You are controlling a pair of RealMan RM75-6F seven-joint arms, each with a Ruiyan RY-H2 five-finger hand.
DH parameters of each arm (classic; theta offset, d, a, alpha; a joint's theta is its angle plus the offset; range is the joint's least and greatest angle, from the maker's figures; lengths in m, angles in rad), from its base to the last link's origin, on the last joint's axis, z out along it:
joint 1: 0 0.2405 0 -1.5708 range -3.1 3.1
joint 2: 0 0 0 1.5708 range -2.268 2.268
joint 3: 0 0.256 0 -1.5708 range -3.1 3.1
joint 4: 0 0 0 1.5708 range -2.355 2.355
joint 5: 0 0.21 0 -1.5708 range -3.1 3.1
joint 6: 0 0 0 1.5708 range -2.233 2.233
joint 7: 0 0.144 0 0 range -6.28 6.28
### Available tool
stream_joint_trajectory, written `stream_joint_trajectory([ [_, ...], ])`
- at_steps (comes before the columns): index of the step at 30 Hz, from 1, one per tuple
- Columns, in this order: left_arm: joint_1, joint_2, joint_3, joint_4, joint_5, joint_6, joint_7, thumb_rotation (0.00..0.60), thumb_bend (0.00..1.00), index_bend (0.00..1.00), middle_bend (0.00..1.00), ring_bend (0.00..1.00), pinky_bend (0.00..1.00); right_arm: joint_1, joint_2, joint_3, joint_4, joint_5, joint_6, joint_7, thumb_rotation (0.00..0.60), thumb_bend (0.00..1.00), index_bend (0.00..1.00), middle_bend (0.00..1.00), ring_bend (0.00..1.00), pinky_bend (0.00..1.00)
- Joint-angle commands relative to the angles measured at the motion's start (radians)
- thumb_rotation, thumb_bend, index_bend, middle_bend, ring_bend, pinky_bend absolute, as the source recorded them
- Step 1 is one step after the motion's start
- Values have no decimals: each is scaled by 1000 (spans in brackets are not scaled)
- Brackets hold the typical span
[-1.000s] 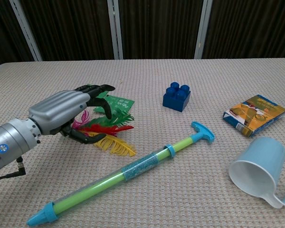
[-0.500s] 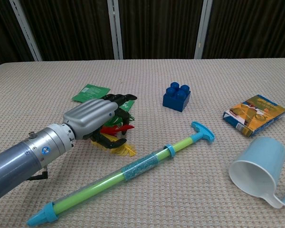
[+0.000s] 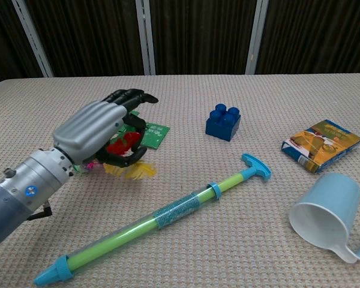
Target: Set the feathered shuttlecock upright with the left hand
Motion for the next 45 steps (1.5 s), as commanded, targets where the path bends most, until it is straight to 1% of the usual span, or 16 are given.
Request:
stream_joint_trajectory([
  [1, 70, 92, 42, -77, 31, 102, 15, 600, 588, 885, 102, 0, 0, -4, -1, 0, -4, -3, 10, -7, 600, 0, 0, 0, 0, 0],
  [6, 149, 216, 82, -180, 40, 181, 71, 600, 589, 885, 111, 0, 0, -12, -2, 1, -10, -6, 26, -21, 600, 0, 0, 0, 0, 0],
  [8, 181, 266, 92, -219, 39, 217, 93, 600, 582, 859, 107, 0, 0, -14, -5, 0, -8, -6, 29, -27, 600, 0, 0, 0, 0, 0],
  [10, 210, 308, 95, -255, 32, 247, 104, 600, 545, 770, 95, 0, 0, -13, -9, 1, -9, -4, 25, -38, 600, 0, 0, 0, 0, 0],
  [14, 258, 385, 102, -317, 13, 283, 102, 600, 445, 463, 49, 0, 0, -6, -17, -4, -17, -4, 6, -64, 600, 0, 0, 0, 0, 0],
  [15, 268, 401, 104, -328, 7, 287, 97, 600, 431, 410, 41, 0, 0, -5, -19, -5, -18, -4, 3, -69, 600, 0, 0, 0, 0, 0],
  [18, 304, 454, 108, -366, -9, 311, 75, 600, 356, 139, 5, 0, 0, -2, -28, -6, -20, -3, -5, -88, 600, 0, 0, 0, 0, 0],
  [20, 329, 491, 112, -398, -19, 327, 71, 600, 319, 30, 0, 0, 0, 1, -32, -6, -23, 0, -10, -99, 600, 0, 0, 0, 0, 0],
  [21, 340, 507, 114, -414, -22, 336, 72, 600, 301, 4, 0, 0, 0, 2, -33, -5, -24, 1, -13, -103, 600, 0, 0, 0, 0, 0],
  [25, 386, 580, 126, -488, -36, 370, 78, 600, 239, 0, 0, 0, 0, 6, -38, -4, -29, 5, -21, -117, 600, 0, 0, 0, 0, 0],
  [27, 453, 680, 173, -578, -91, 352, 118, 600, 202, 0, 0, 0, 0, 5, -40, -9, -31, -1, -20, -124, 600, 0, 0, 0, 0, 0],
  [28, 485, 752, 201, -660, -131, 328, 154, 600, 184, 0, 0, 0, 0, 4, -40, -11, -32, -2, -21, -126, 600, 0, 0, 0, 0, 0],
  [31, 538, 843, 218, -786, -209, 318, 173, 600, 162, 0, 0, 0, 0, 4, -38, -13, -36, -2, -23, -127, 600, 0, 0, 0, 0, 0],
  [33, 566, 859, 220, -807, -238, 318, 137, 600, 157, 0, 0, 0, 0, 4, -36, -14, -39, -5, -22, -128, 600, 0, 0, 0, 0, 0],
  [37, 578, 883, 225, -812, -248, 288, 142, 600, 159, 0, 0, 0, 0, 3, -33, -20, -38, -13, -22, -125, 600, 0, 0, 0, 0, 0],
  [45, 552, 901, 205, -837, -274, 189, 160, 600, 169, 0, 0, 0, 0, -3, -43, -18, -25, -38, 12, -129, 600, 0, 0, 0, 0, 0],
])
